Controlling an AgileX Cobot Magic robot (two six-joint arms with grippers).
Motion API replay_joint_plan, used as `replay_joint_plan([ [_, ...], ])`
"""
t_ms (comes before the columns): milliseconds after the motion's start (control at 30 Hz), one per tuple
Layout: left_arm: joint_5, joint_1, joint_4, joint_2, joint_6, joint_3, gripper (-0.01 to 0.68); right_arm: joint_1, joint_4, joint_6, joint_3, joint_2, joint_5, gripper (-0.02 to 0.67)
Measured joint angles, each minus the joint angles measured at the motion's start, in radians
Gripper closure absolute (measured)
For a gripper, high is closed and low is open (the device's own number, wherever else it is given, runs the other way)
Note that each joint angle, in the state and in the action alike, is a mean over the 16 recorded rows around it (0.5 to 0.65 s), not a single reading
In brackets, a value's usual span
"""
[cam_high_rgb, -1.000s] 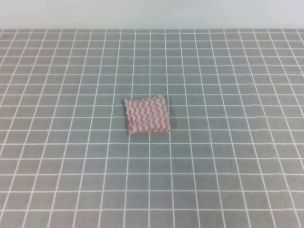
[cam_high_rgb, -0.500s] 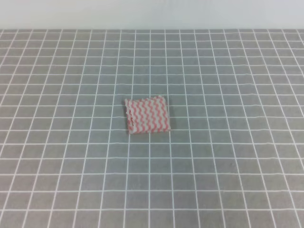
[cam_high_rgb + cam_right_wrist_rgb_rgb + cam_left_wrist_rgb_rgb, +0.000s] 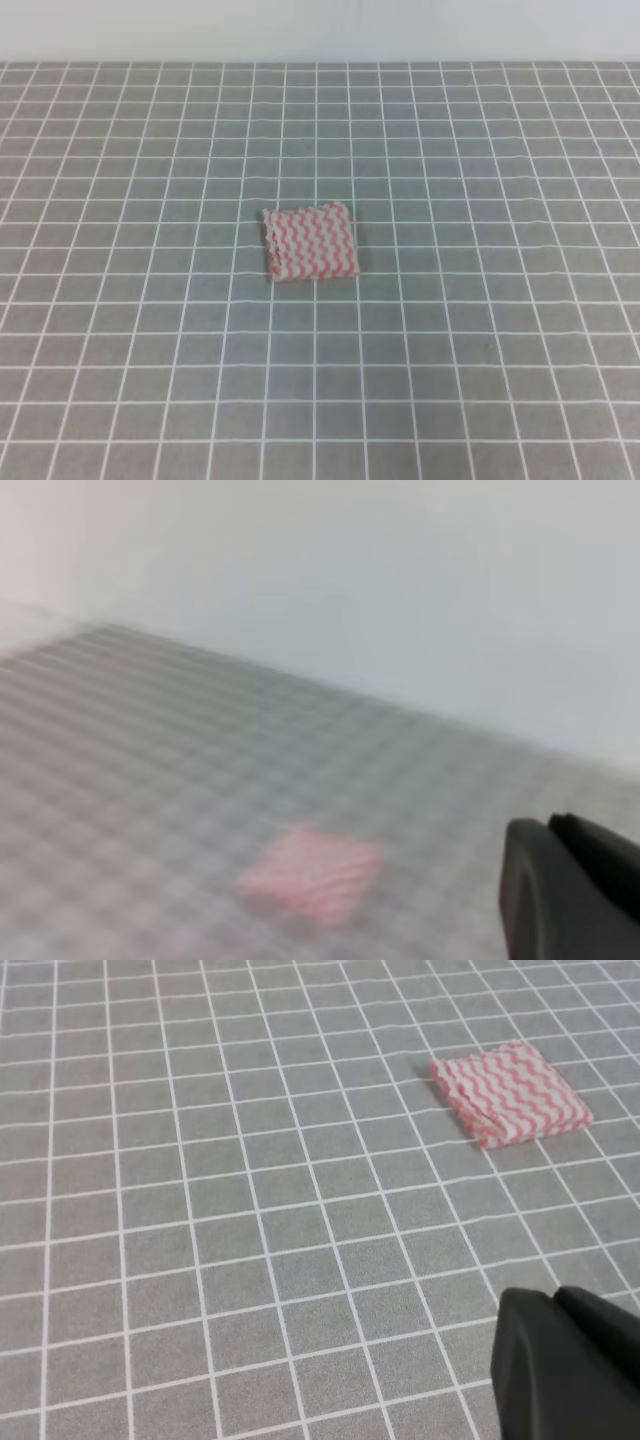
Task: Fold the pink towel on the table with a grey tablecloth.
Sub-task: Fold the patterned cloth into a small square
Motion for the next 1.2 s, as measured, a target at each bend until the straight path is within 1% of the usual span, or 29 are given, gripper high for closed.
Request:
replay_joint_plan([
  [200,0.002,0.0,0.003,0.001,0.0,0.0,0.673,-0.045,-0.16,0.0,0.11,-0.047,-0.142,0.665],
  [300,0.004,0.0,0.005,0.0,0.0,0.0,0.673,-0.081,-0.207,0.0,0.177,-0.081,-0.202,0.665],
  [567,0.007,0.0,0.009,0.0,0.0,0.0,0.673,-0.167,-0.183,0.0,0.316,-0.162,-0.258,0.665],
  [667,0.007,0.0,0.01,0.002,0.0,0.0,0.673,-0.182,-0.21,0.042,0.357,-0.188,-0.275,0.665],
  [733,0.008,0.0,0.01,0.001,0.0,0.0,0.673,-0.185,-0.257,0.115,0.384,-0.206,-0.286,0.665],
  [867,0.009,0.0,0.009,0.0,0.0,0.0,0.673,-0.185,-0.394,0.314,0.429,-0.254,-0.274,0.665],
  [1100,0.009,0.0,0.009,0.001,0.0,0.0,0.673,-0.185,-0.656,0.667,0.489,-0.344,-0.147,0.665],
  [1200,0.007,0.0,0.01,0.002,0.0,0.0,0.673,-0.185,-0.729,0.777,0.502,-0.373,-0.089,0.665],
])
